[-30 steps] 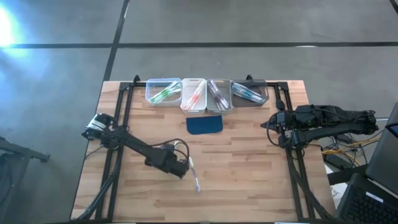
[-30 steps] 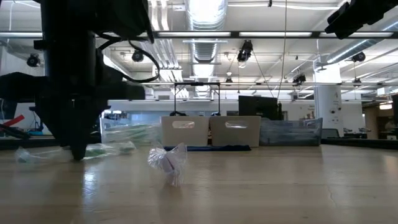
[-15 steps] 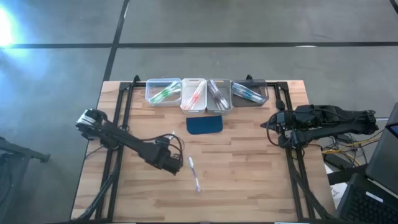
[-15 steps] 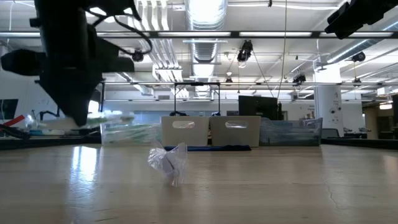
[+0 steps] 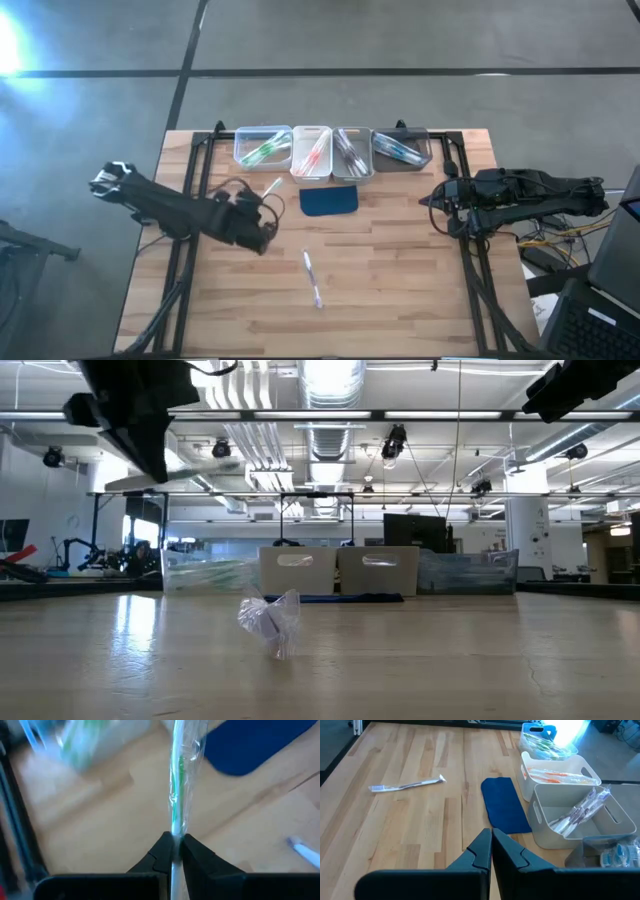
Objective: Pick & Place Toothbrushes
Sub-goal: Put the green toothbrush into the transparent bin
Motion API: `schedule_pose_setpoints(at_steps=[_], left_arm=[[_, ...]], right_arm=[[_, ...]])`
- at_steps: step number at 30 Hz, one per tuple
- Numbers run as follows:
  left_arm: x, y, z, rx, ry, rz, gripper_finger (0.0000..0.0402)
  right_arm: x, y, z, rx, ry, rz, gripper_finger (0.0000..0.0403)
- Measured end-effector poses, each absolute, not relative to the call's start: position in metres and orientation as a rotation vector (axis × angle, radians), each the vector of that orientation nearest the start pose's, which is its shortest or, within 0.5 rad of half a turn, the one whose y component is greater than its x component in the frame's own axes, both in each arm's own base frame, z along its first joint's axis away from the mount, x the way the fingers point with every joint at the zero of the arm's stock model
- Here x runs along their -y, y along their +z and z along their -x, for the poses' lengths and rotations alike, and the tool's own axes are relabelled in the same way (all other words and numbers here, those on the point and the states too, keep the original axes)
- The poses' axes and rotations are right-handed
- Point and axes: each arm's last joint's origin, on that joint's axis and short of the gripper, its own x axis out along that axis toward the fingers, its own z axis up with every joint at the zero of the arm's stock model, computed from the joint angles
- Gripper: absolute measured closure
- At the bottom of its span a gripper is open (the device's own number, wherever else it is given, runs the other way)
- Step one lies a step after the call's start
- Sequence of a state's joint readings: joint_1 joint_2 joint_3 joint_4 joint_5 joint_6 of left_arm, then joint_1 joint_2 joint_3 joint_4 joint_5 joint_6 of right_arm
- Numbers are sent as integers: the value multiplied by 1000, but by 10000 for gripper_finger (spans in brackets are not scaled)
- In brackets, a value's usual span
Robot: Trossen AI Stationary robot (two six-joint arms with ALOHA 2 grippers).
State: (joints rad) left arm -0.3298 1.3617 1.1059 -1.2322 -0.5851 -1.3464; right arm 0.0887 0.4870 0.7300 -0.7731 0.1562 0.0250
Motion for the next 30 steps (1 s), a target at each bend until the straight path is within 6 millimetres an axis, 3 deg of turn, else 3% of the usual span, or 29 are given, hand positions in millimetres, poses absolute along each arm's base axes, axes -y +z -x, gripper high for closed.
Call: schedule_pose_setpoints(at_steps=[8, 20, 30], left_arm=[[16, 286, -213, -1046, 838, 105, 374], [-65, 298, -210, -1225, 847, -85, 374], [-112, 305, -212, -1176, 816, -196, 374]], right_arm=[[-4, 296, -93, -525, -72, 40, 394], [-4, 296, -93, -525, -72, 40, 394], [-4, 296, -93, -525, -72, 40, 394]])
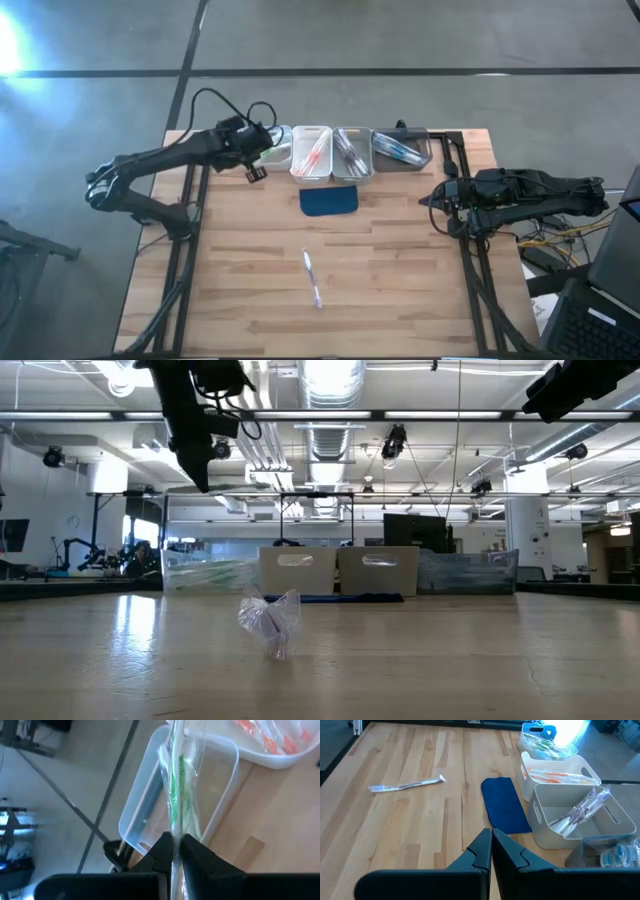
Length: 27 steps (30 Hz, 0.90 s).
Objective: Pick & Place Toothbrushes
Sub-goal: Put the green toothbrush into the transparent bin
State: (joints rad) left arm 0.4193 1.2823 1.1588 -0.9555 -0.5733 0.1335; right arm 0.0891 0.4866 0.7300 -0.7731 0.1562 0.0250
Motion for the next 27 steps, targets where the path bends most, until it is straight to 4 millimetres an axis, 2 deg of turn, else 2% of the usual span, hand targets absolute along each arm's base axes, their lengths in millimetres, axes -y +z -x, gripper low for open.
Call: schedule_pose_setpoints(at_steps=[8, 15, 22, 27], left_arm=[[-135, 307, -203, -1165, 862, -165, 374], [-147, 307, -195, -1162, 885, -117, 374], [-157, 307, -198, -1123, 907, -129, 374], [-167, 296, -203, -1177, 899, -135, 374]], right_arm=[[-4, 296, -93, -525, -72, 40, 394], [-4, 296, -93, -525, -72, 40, 394], [-4, 295, -93, -526, -72, 40, 394], [-4, 296, -93, -525, -72, 40, 394]])
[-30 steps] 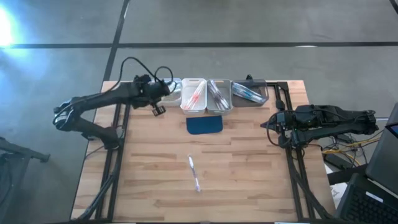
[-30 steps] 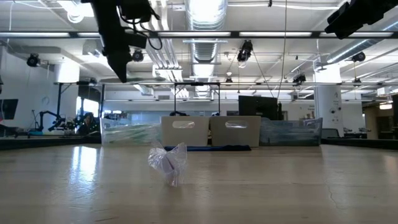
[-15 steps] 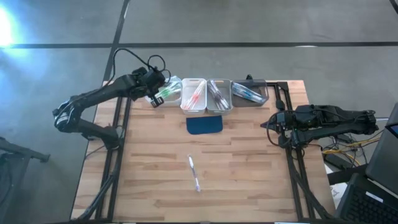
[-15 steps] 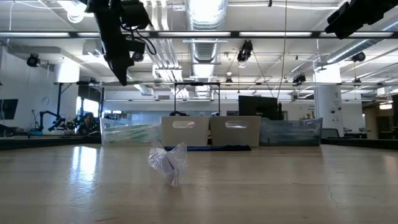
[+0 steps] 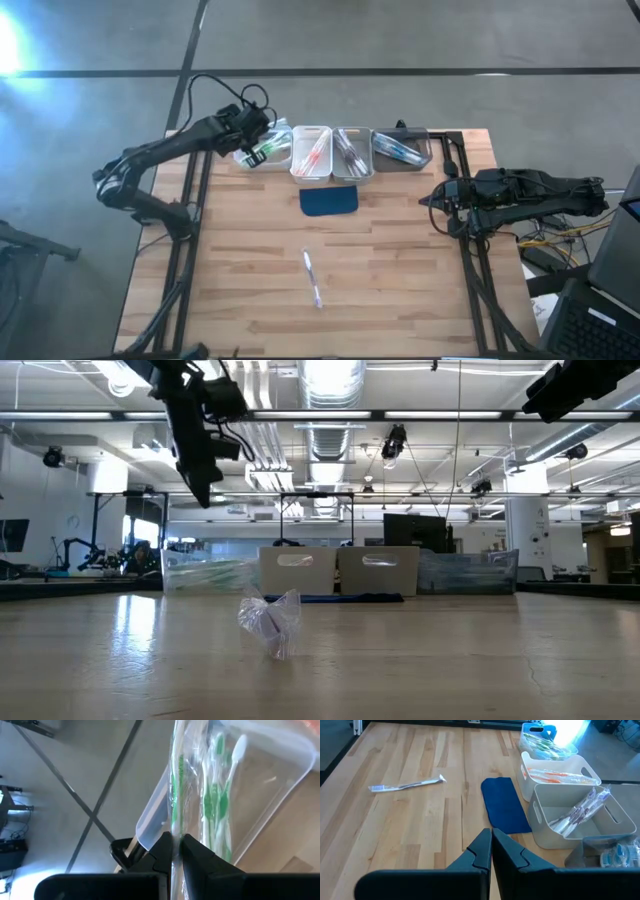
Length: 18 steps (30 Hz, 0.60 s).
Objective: Pick & Place Toothbrushes
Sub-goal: Put the green toothbrush into the transparent bin
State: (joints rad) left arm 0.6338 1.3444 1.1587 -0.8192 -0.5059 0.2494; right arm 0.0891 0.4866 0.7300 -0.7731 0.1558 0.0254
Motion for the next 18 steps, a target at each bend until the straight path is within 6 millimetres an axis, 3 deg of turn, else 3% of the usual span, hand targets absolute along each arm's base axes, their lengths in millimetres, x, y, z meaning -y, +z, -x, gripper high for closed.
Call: schedule_pose_setpoints(at_steps=[18], left_arm=[[-203, 247, -225, -1303, 859, -99, 374]], right_arm=[[-4, 296, -93, -525, -72, 40, 394]])
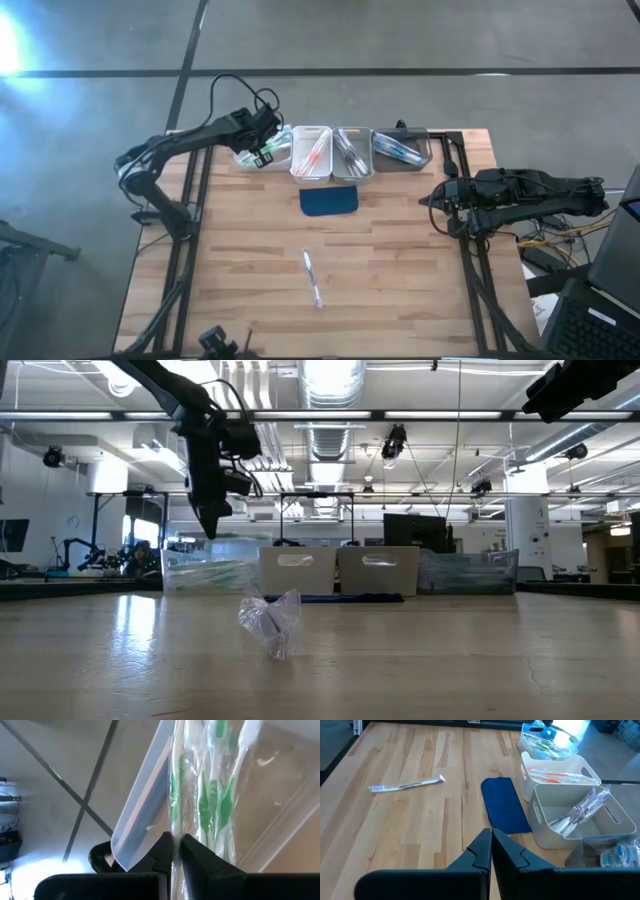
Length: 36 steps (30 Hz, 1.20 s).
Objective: Pick & Place Toothbrushes
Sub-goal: Put the green toothbrush into the transparent bin
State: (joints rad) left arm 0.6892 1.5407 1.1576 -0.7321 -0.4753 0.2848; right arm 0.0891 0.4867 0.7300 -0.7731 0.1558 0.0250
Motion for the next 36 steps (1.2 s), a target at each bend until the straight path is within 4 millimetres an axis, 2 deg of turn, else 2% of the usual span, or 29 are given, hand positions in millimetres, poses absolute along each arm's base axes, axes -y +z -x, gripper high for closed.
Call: schedule_pose_setpoints(at_steps=[21, 32, 36], left_arm=[[-217, 213, -235, -1362, 827, 23, 374], [-219, 207, -236, -1380, 827, 33, 373], [-219, 207, -235, -1380, 829, 35, 358]], right_arm=[[-4, 296, -93, -525, -72, 40, 394], [-4, 296, -93, -525, -72, 40, 394], [-4, 296, -93, -525, -72, 40, 394]])
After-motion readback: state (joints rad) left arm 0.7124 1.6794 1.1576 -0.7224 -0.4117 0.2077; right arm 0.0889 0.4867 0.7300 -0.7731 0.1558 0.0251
